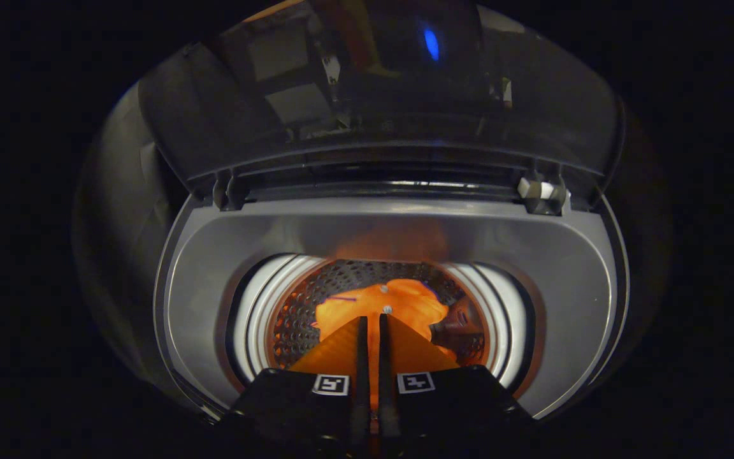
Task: Put the clothes into the washing machine and then close the washing machine lid.
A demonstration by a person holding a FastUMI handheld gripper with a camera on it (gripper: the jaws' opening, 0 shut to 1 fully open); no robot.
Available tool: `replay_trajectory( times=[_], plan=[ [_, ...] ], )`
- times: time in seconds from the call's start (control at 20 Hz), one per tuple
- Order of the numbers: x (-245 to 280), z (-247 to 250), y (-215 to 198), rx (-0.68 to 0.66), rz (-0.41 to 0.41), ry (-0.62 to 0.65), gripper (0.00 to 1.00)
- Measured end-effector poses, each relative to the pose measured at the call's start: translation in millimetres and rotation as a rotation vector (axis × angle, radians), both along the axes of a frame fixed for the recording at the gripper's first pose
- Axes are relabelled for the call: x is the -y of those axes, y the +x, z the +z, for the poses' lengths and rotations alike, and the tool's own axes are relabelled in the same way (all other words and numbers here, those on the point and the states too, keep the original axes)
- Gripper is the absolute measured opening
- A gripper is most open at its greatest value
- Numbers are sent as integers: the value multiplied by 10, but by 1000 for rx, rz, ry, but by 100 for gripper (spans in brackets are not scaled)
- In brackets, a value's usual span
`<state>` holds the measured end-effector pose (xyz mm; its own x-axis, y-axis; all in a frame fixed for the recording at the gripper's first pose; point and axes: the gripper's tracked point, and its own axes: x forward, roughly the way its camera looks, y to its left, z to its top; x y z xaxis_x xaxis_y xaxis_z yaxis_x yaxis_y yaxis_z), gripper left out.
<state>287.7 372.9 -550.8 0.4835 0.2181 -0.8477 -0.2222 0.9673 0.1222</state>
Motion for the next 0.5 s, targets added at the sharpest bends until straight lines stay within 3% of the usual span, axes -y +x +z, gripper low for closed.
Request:
replay_trajectory(
  times=[0.15, 0.2, 0.35, 0.5],
  plan=[
    [11, 12, -18, -9, 0, -3, 19],
    [12, 15, -22, -7, -5, -2, 28],
    [28, 32, -42, -7, -5, 1, 38],
    [18, 55, -94, -12, 11, 1, 59]
  ],
)
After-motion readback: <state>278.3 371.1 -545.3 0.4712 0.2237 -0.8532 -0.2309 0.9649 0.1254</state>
